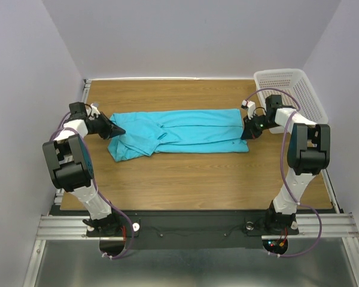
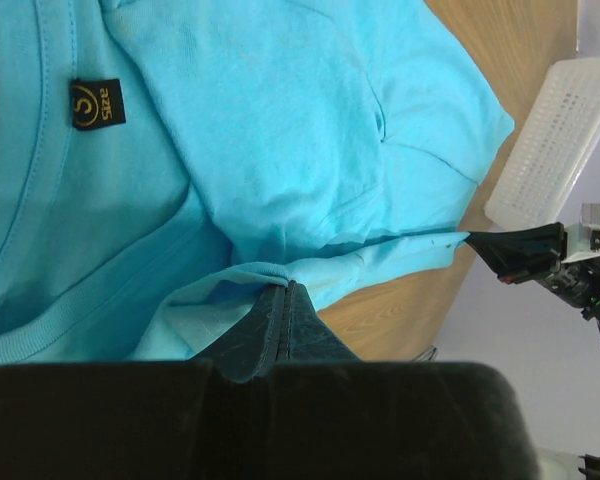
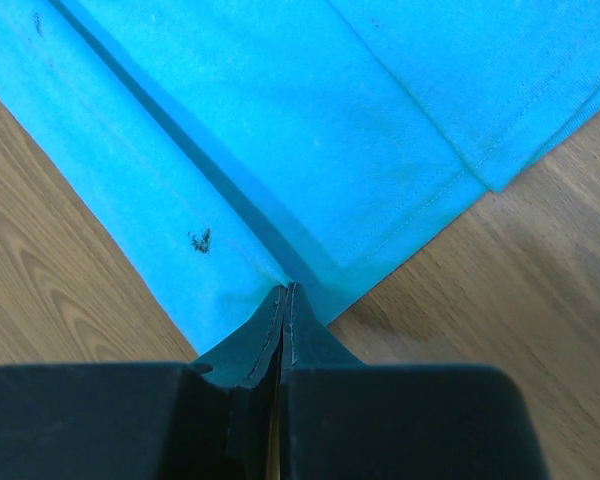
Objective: Fold and stack the t-shirts
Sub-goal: Fold the tshirt
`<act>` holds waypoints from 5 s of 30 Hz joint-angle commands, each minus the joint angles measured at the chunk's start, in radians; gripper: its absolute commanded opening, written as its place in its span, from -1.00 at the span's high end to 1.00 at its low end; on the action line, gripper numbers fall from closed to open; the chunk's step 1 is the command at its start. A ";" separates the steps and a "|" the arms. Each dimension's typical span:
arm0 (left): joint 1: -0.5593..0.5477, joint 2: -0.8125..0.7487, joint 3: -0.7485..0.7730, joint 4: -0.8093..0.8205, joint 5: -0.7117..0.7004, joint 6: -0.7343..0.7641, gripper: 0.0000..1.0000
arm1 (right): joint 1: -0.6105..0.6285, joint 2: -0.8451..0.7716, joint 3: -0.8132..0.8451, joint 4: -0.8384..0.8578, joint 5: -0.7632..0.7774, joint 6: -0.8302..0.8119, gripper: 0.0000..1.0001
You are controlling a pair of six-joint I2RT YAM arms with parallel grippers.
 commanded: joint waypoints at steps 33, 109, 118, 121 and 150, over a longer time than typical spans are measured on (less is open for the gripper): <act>-0.041 0.104 0.137 0.003 -0.025 0.004 1.00 | 0.005 0.007 0.021 0.044 0.026 0.026 0.98; -0.125 -0.175 -0.048 -0.205 -0.512 0.323 0.30 | 0.034 -0.124 -0.081 0.097 -0.095 0.165 0.22; -0.156 -0.137 -0.004 -0.216 -0.589 0.340 0.24 | 0.034 -0.118 -0.082 0.097 -0.084 0.164 0.22; -0.161 -0.132 -0.013 -0.216 -0.582 0.346 0.21 | 0.034 -0.115 -0.082 0.097 -0.084 0.162 0.22; -0.159 -0.092 -0.013 -0.218 -0.456 0.363 1.00 | 0.034 -0.133 -0.116 0.067 -0.012 0.159 0.34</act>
